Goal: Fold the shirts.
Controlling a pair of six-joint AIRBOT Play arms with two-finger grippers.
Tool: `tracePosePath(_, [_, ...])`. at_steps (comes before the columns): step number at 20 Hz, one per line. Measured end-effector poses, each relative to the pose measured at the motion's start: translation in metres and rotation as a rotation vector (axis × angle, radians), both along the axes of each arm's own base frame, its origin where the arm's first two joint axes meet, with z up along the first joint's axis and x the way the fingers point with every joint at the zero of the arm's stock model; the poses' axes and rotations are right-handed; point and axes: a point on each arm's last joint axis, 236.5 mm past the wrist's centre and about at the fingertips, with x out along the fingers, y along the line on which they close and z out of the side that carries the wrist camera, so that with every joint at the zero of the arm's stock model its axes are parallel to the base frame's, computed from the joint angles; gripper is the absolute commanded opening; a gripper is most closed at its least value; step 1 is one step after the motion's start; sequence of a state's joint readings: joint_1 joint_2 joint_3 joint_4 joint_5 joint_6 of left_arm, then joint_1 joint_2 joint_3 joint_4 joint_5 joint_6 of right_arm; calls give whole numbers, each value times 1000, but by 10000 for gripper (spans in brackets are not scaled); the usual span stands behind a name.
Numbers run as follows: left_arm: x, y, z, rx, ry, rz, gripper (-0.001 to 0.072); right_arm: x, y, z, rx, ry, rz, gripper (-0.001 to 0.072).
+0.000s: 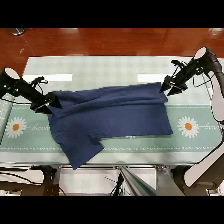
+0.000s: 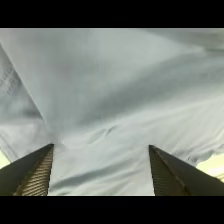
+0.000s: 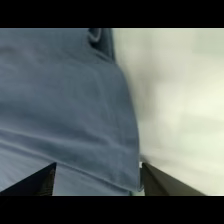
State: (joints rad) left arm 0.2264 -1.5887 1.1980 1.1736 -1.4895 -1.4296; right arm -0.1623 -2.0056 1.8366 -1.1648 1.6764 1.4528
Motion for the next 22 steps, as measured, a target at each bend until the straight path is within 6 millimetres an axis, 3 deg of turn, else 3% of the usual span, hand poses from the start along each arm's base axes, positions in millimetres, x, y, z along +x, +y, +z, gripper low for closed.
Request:
tracePosePath(2, [-5, 7, 7, 28, 1, 0, 707, 1, 0, 13, 11, -23, -6, 619])
tracePosePath(5, [-22, 35, 24, 110, -16, 23, 706, 0, -16, 37, -2, -87, -61, 618])
tracePosePath(8, [-63, 59, 29, 150, -14, 115, 706, -18, -22, 50, 3, -160, -121, 618])
tracePosePath(10, [-94, 65, 21, 151, -5, 193, 706, -41, -8, 49, 45, -209, -142, 618])
tracePosePath(12, [-119, 52, 11, 99, -18, 263, 706, -69, 16, 42, 108, -235, -143, 618])
tracePosePath(16, [-147, 18, -8, 0, -22, 317, 706, -117, 51, 25, 177, -247, -137, 619])
tracePosePath(19, [-161, -5, -16, -51, 12, 301, 705, -129, 63, 20, 198, -259, -144, 618])
tracePosePath(22, [-161, -20, -19, -71, 11, 291, 705, -132, 70, 20, 222, -267, -153, 618])
